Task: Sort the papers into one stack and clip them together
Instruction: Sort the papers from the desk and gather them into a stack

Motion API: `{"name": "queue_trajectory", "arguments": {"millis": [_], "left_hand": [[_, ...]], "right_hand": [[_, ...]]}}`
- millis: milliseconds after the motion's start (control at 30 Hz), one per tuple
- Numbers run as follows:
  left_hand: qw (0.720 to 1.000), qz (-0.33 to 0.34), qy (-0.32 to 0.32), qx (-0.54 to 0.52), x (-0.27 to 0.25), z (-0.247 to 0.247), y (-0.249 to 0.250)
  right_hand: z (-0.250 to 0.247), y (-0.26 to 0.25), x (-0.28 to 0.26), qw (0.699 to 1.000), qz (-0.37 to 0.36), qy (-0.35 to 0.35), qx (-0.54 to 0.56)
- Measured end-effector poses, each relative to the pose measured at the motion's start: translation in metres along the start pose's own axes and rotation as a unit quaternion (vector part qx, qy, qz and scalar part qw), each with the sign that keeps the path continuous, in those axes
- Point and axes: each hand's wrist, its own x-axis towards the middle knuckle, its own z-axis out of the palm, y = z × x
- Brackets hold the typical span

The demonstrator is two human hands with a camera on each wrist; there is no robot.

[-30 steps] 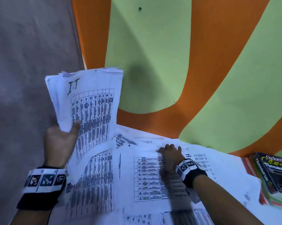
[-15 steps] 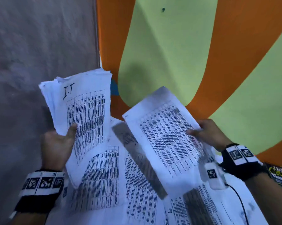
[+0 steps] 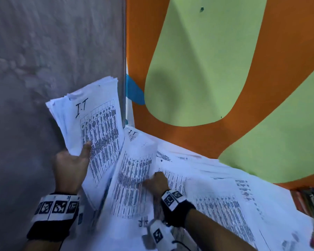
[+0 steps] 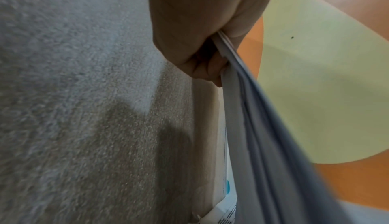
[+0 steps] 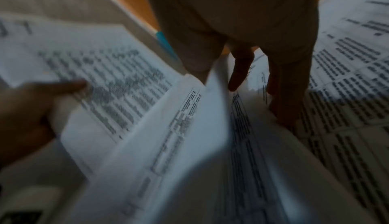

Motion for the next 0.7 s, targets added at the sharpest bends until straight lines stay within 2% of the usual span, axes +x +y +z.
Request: {"name": "queue_trajectory", "arguments": {"millis": [100, 233, 333, 433, 567, 700], "left_hand": [[1.0, -0.002, -0.007, 0.011, 0.0, 0.0, -0.003], [0.999, -0.018, -0.022, 0.014, 0.001, -0.002, 0.0], [0.998, -0.006, -0.048, 0.032, 0.0, -0.005, 0.008], [0.999, 0.018, -0.027, -0.003, -0.003, -0.005, 0.016], [0.997, 0.04, -0.03, -0.055, -0.015, 0.001, 0.037], [0.992, 0.067, -0.042, -0.099, -0.016, 0.013, 0.046]], "right_hand": [[0.018, 0.0, 0.005, 0.999, -0.006, 0.032, -0.041], [0.013, 0.006, 0.004, 0.998, 0.008, 0.055, 0.018], [-0.031, 0.014, -0.015, 0.997, -0.044, 0.049, 0.027], [-0.093, 0.038, -0.036, 0.993, -0.074, 0.069, 0.062], [-0.182, 0.095, -0.064, 0.982, -0.043, 0.142, 0.116], [-0.227, 0.17, -0.066, 0.973, 0.067, 0.222, 0.02]]}}
